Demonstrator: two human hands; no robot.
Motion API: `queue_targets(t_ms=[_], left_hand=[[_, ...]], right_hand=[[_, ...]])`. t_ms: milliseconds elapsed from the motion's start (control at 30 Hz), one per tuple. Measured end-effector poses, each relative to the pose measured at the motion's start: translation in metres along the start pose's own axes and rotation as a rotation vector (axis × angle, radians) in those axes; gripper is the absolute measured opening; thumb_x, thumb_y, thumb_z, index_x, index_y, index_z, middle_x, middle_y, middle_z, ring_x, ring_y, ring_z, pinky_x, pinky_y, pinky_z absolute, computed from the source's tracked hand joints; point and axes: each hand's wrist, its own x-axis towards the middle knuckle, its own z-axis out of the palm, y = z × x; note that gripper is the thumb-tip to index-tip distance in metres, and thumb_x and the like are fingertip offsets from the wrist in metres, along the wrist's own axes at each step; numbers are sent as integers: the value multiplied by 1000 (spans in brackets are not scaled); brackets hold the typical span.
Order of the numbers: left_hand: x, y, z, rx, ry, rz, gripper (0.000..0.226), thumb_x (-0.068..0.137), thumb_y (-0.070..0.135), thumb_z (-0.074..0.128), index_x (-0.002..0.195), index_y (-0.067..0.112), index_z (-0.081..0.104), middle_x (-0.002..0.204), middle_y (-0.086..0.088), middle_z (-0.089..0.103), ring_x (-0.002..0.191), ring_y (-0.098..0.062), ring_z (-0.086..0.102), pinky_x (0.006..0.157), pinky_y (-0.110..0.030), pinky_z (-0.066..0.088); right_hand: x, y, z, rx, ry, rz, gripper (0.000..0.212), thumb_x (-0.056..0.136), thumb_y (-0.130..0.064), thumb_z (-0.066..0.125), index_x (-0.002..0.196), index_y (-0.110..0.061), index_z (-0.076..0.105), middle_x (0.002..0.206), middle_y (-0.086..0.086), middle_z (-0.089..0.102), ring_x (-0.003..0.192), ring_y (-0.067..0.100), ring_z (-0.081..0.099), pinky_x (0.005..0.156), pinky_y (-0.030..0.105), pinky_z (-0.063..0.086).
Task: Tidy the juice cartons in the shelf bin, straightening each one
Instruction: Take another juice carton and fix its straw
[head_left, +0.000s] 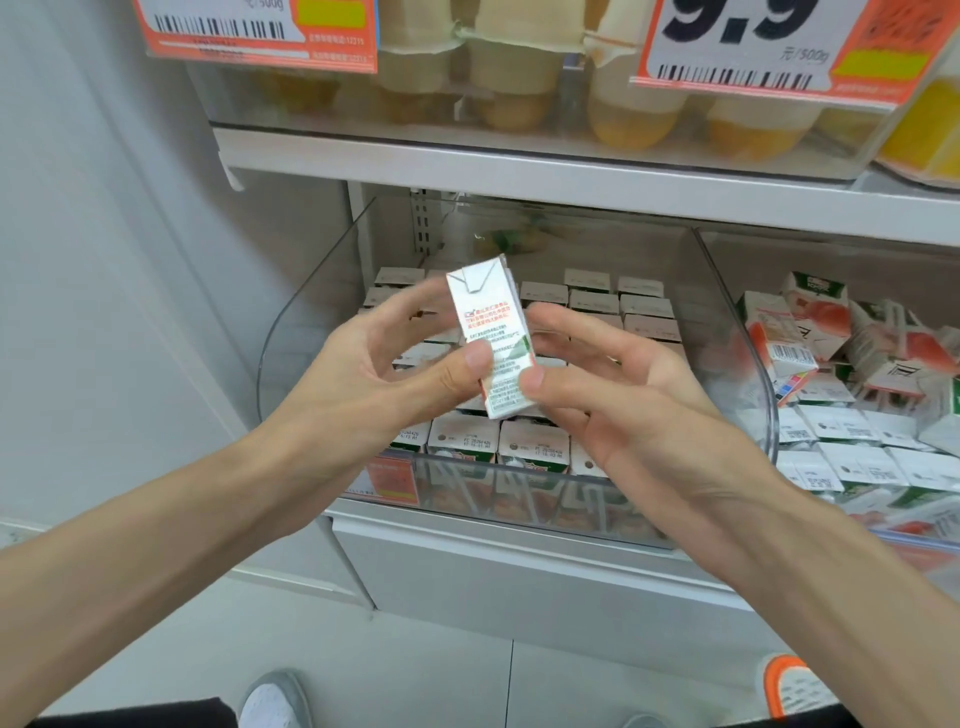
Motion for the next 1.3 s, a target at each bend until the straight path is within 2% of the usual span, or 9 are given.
queue_targets(t_ms=[100,200,400,567,700,833,967,1067,1300], left_hand=[[0,-1,2,-23,-53,-40,49,91,17,74,139,21,67,130,1,76,115,-24,76,101,-32,58],[0,-3,1,7,-25,-24,55,86,6,79,138,21,67,128,3,76,114,-21,76,97,-30,60],[1,-3,-2,135,40,110,69,69,13,90,133,22,67,125,6,76,114,-16,74,97,-32,61],[0,-4,1,249,76,230,64,64,14,93,119,22,62,120,7,73,115,-14,72,88,-25,62],[2,-5,-1,332,71,323,55,76,6,90,117,26,59,123,9,69,125,-12,66,94,-24,60],[2,-7,-3,294,1,310,54,84,-4,80,123,25,59,126,14,67,130,-12,64,92,-29,62],[3,-10,-2,309,-49,305,63,91,-14,71,133,32,59,130,19,65,133,-13,63,89,-28,63],[4,-13,-3,326,-53,329,66,91,-10,72,143,29,59,135,10,60,135,-16,62,95,-34,62],[0,-10,2,235,-90,244,73,91,-8,73,149,32,56,136,9,69,125,-13,70,101,-28,58]], right_hand=[[-1,-2,2,-82,-31,-48,60,79,7,84,132,-20,72,133,8,71,119,17,73,108,37,54],[-4,-4,4,-189,-56,-92,61,84,15,76,133,-21,71,128,1,75,117,12,73,97,27,60],[-4,-2,6,-390,49,-208,52,81,-15,89,123,-42,75,123,-7,70,110,7,72,99,28,59],[-4,-3,8,-380,-55,-204,45,88,-25,83,129,-39,72,123,-10,74,121,6,67,106,33,54],[-3,-8,8,-369,-55,-175,29,98,-33,69,125,-43,74,128,-15,72,124,1,64,111,41,50],[-2,-9,3,-404,-37,-177,27,102,-28,66,121,-44,74,130,-17,70,123,-3,64,111,37,51],[0,-2,-3,-371,-74,-235,32,93,-13,76,122,-25,69,130,-14,73,130,1,62,109,30,53],[2,-1,-5,-343,-80,-271,35,89,-7,79,119,-18,65,124,-9,76,121,6,70,100,20,55],[2,1,-3,-517,-37,-362,54,92,-14,78,139,-37,65,120,-11,73,116,8,66,94,31,59]])
